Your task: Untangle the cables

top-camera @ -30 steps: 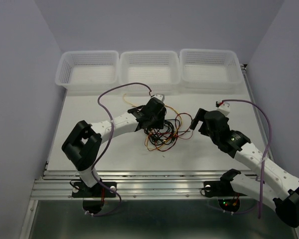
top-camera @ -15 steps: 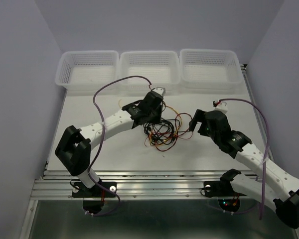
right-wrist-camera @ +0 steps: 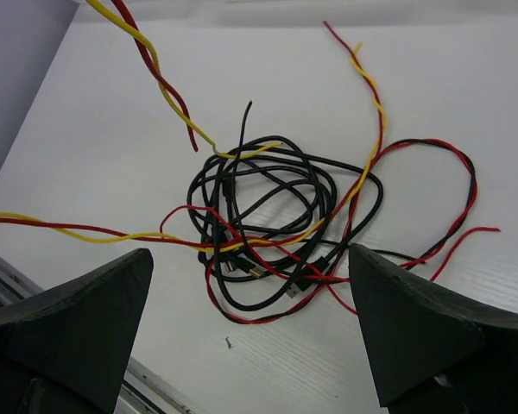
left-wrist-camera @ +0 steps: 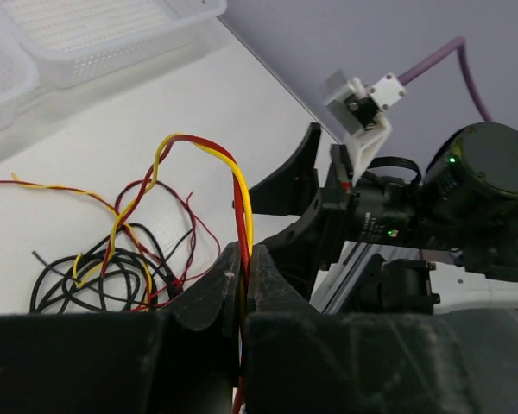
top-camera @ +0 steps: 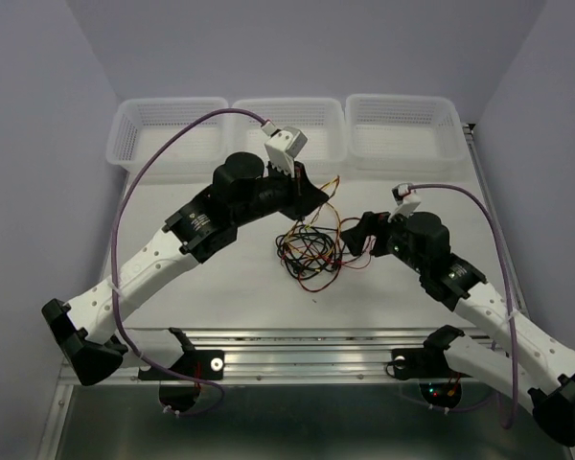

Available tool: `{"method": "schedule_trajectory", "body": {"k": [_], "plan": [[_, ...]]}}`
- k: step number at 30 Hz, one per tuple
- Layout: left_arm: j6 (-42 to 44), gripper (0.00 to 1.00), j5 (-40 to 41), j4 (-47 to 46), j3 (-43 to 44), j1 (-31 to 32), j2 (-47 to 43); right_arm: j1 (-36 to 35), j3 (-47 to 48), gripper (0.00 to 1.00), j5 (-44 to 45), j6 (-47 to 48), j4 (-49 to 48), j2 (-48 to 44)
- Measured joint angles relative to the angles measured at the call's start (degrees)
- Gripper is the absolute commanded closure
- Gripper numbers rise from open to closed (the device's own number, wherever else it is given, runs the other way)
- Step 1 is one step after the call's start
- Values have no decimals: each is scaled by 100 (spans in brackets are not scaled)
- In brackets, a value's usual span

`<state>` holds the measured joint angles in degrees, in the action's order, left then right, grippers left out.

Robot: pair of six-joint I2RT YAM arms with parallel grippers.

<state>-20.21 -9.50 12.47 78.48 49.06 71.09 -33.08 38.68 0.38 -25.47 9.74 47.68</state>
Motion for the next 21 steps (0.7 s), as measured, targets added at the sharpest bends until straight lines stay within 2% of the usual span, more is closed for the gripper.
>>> {"method": "schedule_trajectory", "body": {"k": [4,12,14,15,17,20,21], "plan": [[-2,100,-339,-24,31,79,11,0,-245,0,-535,356,-782,249],[-94,100,-686,-24,31,286,46,2,-293,0,-992,901,-2199,1351],[-131,100,-706,-24,31,319,44,0,-297,15,-944,898,-2420,1462],[-157,100,-710,-26,31,339,42,0,-313,31,-866,881,-2562,1464],[-216,100,-730,-28,31,343,39,0,-343,46,-732,828,-2870,1416],[-278,100,-739,-31,31,345,39,2,-396,55,-636,750,-3174,1290],[-295,100,-734,-28,31,345,37,2,-402,62,-640,748,-3241,1250]]}}
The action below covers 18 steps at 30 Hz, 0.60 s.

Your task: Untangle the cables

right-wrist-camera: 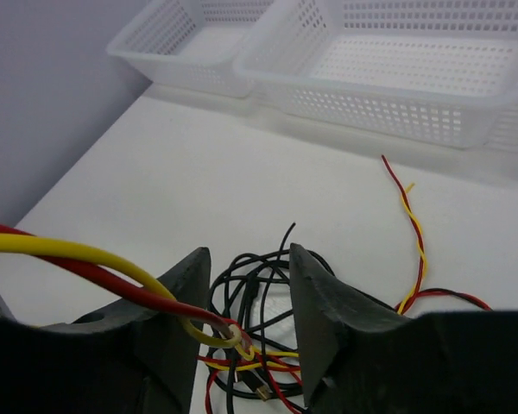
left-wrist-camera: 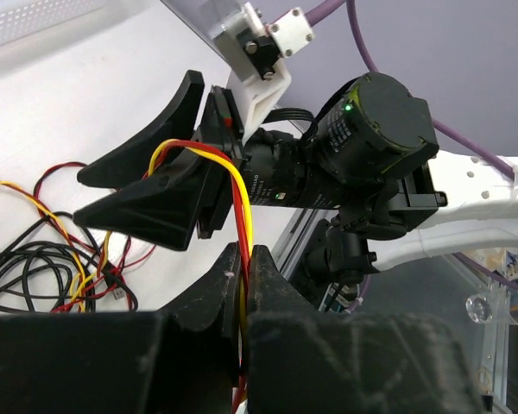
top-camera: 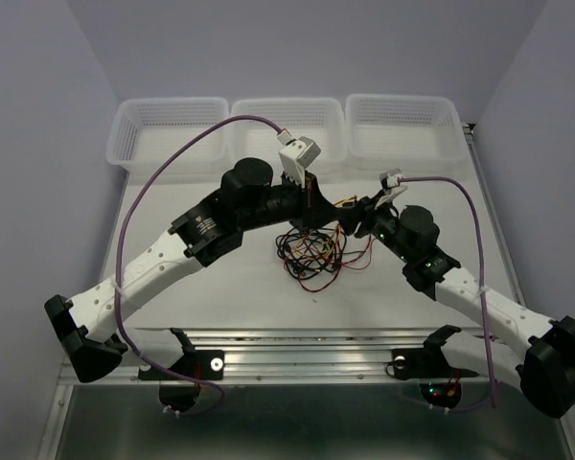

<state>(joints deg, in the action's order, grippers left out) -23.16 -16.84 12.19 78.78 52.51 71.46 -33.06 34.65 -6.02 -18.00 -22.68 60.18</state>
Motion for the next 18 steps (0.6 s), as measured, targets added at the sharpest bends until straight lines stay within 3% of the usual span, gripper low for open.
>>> {"method": "schedule_trajectory", "body": {"k": [1,3,8,10,13,18], "plan": [[-31,100,0,-2,0,2,-4,0,0,82,-15,-50,-101,-63],[-57,100,17,-4,-4,2,-17,0,0,99,-24,-103,-160,-136],[-136,100,168,9,-44,2,-109,-2,2,99,68,-256,-166,-319],[-155,88,415,33,-44,4,-155,0,85,99,90,-372,63,-358],[-177,71,1001,227,-44,2,-192,-2,529,99,92,-726,1115,-350],[-232,71,1753,542,-46,-247,-164,0,1515,99,-398,-1198,2664,-417]]}}
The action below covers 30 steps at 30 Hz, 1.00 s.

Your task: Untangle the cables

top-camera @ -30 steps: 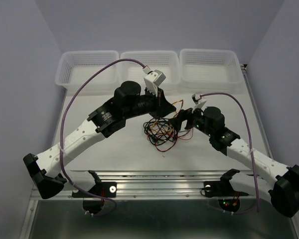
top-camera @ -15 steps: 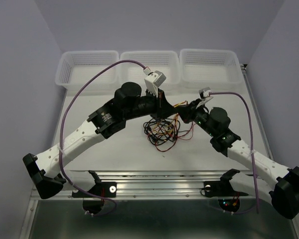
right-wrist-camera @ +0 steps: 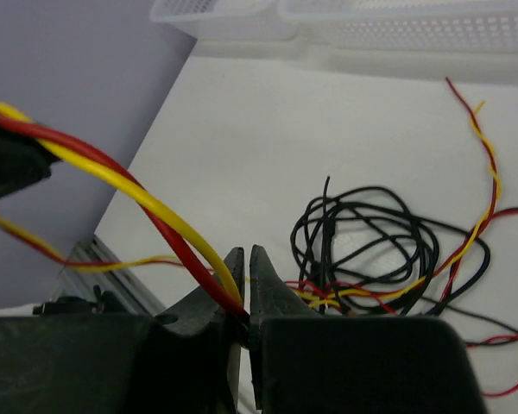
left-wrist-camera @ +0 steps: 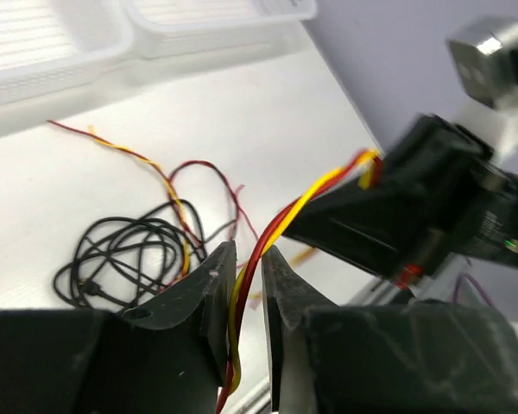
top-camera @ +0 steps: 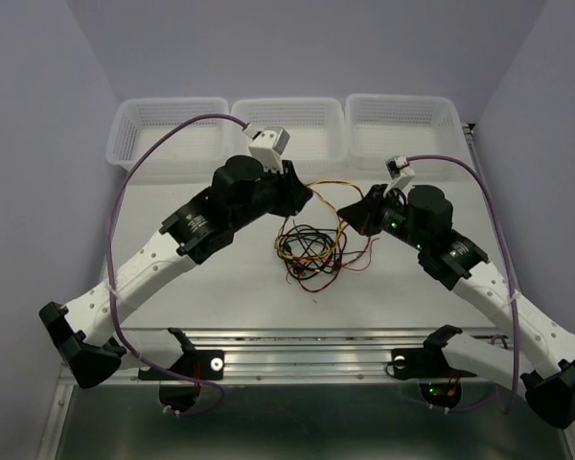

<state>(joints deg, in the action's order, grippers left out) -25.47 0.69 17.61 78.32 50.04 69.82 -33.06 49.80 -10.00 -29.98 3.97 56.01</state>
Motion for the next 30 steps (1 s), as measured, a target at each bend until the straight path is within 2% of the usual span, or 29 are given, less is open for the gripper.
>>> {"method": "schedule_trajectory", "body": {"k": [3,5,7,8,9,10,11,12,13,16,18,23,26,30], "plan": [[-13,82,144,-136,-221,-442,28,0,330,99,-188,-122,933,-129],[-61,82,-59,-286,-479,-839,122,-4,531,99,-173,-157,1534,-221],[-79,75,-428,-422,-649,-1064,337,-94,726,99,-9,-149,1937,-236],[-72,60,-601,-494,-702,-1088,459,-107,782,99,136,-153,2124,-236],[-44,52,-748,-603,-756,-1128,651,-105,793,99,243,-160,2275,-240],[33,34,-839,-658,-763,-1156,780,-103,789,99,361,-197,2485,-240],[66,34,-852,-710,-767,-1204,905,-103,789,99,400,-201,2575,-240],[114,15,-887,-754,-774,-1290,1021,-76,782,99,439,-236,2726,-243],[227,9,-981,-833,-782,-1410,1141,-63,778,99,444,-293,2813,-232],[282,7,-1110,-992,-807,-1604,1353,-33,817,99,483,-433,2909,-149],[302,1,-1167,-1051,-861,-1633,1368,-33,964,99,634,-525,2975,2],[225,1,-1419,-1346,-1429,-1543,1003,-33,1473,99,1355,-916,3064,330],[39,1,-1237,-1419,-2068,-1259,258,-31,1510,99,1657,-1152,3084,428],[-203,1,-870,-1456,-2581,-413,-1003,-28,1504,99,1958,-1504,3204,730]]}}
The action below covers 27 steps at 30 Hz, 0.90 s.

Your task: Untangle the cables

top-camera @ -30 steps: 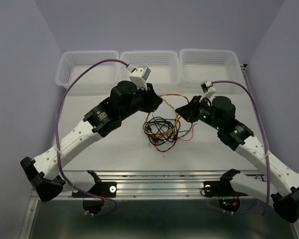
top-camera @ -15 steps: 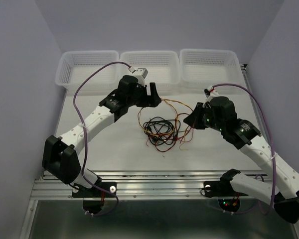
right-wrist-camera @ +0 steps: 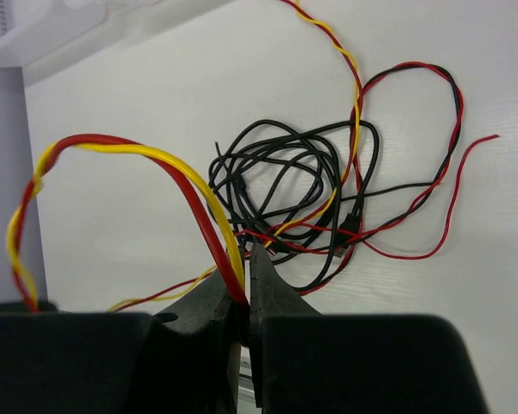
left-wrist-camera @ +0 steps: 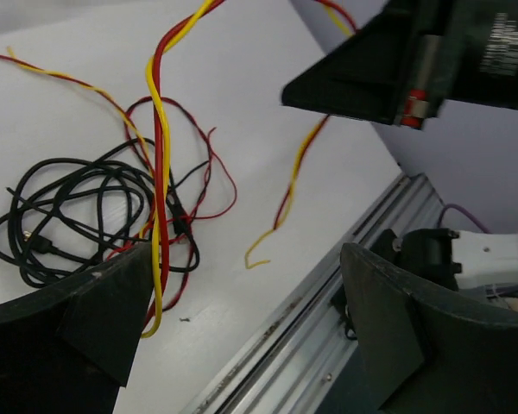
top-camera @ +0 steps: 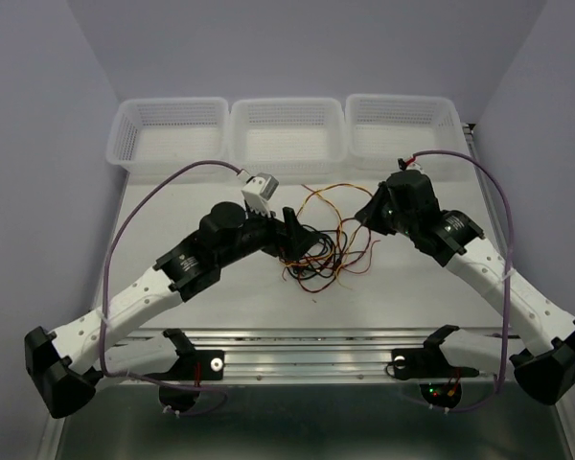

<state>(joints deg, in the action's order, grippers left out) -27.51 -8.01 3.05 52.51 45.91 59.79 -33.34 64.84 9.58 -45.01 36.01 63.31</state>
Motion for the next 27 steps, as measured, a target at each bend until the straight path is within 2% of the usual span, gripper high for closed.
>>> {"method": "schedule_trajectory", "body": {"k": [6,12,16,20,27], "plan": [[-330,1,778,-66,-376,610,-953,0,0,99,61,-234,57,240],[-487,1,1502,505,-396,964,-820,0,9,99,96,-289,70,243],[-490,1,1532,496,-407,1113,-798,0,24,99,92,-326,85,254],[-433,1,1126,-393,-529,1460,-396,0,83,99,37,-345,83,323],[-111,1,1130,-1196,-636,1945,898,0,120,95,-192,-389,87,356]]}}
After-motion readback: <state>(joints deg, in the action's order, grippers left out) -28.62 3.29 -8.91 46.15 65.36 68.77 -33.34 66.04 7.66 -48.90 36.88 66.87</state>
